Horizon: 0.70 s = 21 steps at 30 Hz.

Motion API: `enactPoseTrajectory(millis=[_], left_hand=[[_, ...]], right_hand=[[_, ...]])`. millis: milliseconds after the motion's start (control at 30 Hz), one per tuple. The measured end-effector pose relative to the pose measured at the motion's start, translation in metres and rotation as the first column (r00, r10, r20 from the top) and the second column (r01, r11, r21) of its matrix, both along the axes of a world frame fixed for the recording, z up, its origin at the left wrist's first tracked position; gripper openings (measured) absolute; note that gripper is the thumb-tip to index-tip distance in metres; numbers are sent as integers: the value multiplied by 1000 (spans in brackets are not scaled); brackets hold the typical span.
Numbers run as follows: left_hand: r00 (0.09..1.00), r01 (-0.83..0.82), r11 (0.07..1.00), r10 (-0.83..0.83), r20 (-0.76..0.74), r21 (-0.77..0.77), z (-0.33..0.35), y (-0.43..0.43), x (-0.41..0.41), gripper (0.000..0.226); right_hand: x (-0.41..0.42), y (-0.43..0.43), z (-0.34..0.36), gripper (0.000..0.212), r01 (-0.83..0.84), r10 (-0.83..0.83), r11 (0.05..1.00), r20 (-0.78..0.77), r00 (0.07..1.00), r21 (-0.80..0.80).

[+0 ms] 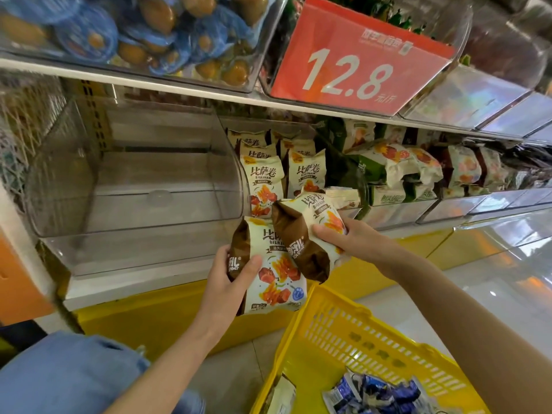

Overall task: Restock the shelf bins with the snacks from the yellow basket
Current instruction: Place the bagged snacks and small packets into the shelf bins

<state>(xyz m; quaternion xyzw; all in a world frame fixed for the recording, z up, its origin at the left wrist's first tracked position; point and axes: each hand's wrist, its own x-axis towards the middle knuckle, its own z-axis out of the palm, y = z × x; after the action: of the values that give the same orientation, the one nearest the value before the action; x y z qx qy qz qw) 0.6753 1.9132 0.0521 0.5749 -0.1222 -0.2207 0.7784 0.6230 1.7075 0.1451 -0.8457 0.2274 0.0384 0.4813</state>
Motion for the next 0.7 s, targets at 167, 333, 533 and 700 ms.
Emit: enactPoseTrajectory(millis=[167, 333, 533, 700], left_hand=[[997, 6, 1000, -4, 77, -30, 6, 4, 2, 41], [986, -27, 1000, 29, 166, -12, 14, 7, 8, 40], [983, -80, 997, 80, 163, -10, 13, 15, 17, 39], [983, -107, 994, 110, 145, -26, 8, 28, 23, 41]], right_hand=[[-6, -12, 23, 67, -46, 58, 986, -68, 996, 162], [17, -13, 41, 54, 108, -169, 959, 223, 960, 264], [73, 7, 28, 80, 262, -209, 964, 485, 849, -44], [99, 10, 9, 88, -16, 67, 968, 197, 978, -249]])
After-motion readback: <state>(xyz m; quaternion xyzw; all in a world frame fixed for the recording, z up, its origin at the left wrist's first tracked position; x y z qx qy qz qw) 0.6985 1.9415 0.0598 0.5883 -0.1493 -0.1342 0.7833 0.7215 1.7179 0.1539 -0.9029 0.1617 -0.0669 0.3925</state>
